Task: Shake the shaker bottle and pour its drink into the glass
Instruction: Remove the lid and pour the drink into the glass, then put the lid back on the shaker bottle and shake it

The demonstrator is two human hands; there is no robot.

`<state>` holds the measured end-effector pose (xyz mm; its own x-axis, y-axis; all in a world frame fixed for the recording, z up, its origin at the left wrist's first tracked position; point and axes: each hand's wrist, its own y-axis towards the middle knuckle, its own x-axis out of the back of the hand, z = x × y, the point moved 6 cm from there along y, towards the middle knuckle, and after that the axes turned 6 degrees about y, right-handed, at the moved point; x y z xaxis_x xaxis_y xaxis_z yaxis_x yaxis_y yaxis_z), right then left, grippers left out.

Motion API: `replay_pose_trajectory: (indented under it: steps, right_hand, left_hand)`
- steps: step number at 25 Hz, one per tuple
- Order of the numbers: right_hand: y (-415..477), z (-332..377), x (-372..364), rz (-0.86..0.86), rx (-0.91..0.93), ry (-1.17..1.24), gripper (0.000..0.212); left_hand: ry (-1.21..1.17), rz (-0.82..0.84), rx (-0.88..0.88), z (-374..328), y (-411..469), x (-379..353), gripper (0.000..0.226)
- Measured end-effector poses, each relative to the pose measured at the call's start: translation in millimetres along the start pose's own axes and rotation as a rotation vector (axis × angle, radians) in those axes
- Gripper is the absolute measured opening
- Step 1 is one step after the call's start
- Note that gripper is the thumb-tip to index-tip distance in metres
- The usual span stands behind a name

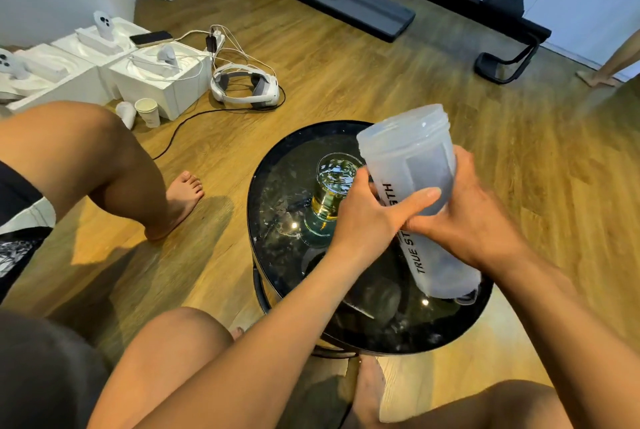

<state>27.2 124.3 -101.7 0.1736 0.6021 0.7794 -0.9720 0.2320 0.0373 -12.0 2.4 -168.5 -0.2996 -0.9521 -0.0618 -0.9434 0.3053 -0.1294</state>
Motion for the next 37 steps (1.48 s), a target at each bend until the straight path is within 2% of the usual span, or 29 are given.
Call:
replay_pose_trajectory:
  steps: [3,7,13,18,20,23,25,27,29,33,37]
  right_hand:
    - [-7.6,-11.1,-2.9,0.006,-0.019,0.201,0.098]
    - [-17.1,-31.2,-13.5,0.011,-0.06,0.239,0.095]
    - [-24.5,-61.1,-26.1,0.016,-0.111,0.332,0.099]
    - [-29.0,-70.7,-29.1,0.038,-0.06,0.388,0.088]
    - [-32.8,-81.1,-29.0,0.069,-0.043,0.344,0.085]
    - [-38.2,-114.9,-20.6,0.062,-0.121,0.159,0.091]
    - [-43.9,-139.2,-13.8,0.057,-0.176,0.05,0.093]
    - [-46.8,-153.5,-13.1,0.071,-0.198,-0.034,0.096]
    - [-47.2,-163.3,-17.7,0.089,-0.21,-0.106,0.1]
    - [-36.5,-187.6,-32.6,0.154,-0.291,-0.192,0.108]
    - [-20.0,-201.4,-45.4,0.225,-0.356,-0.287,0.125]
  left_hand:
    - [0.28,-0.006,-0.108,-10.8,-1.1,9.7,0.09]
    - [0.489,0.013,-0.225,-11.4,-4.4,12.0,0.098]
    - [0.59,0.063,-0.265,7.7,-3.7,-0.8,0.103]
    - [0.654,0.048,-0.286,11.5,-13.4,-7.1,0.102]
    - [0.727,0.031,-0.242,16.1,-20.2,-8.2,0.106]
    - [0.92,0.019,-0.017,38.9,-39.1,4.5,0.099]
    - [1.026,0.157,0.096,57.3,-61.6,-3.9,0.087]
    - [1.082,0.311,0.069,66.4,-75.7,-33.2,0.09]
    - [1.115,0.378,-0.039,69.7,-67.5,-73.0,0.098]
    - [1.104,0.405,-0.083,84.1,-23.3,-131.9,0.112]
    - [1.217,0.435,-0.046,106.4,-1.8,-150.8,0.117]
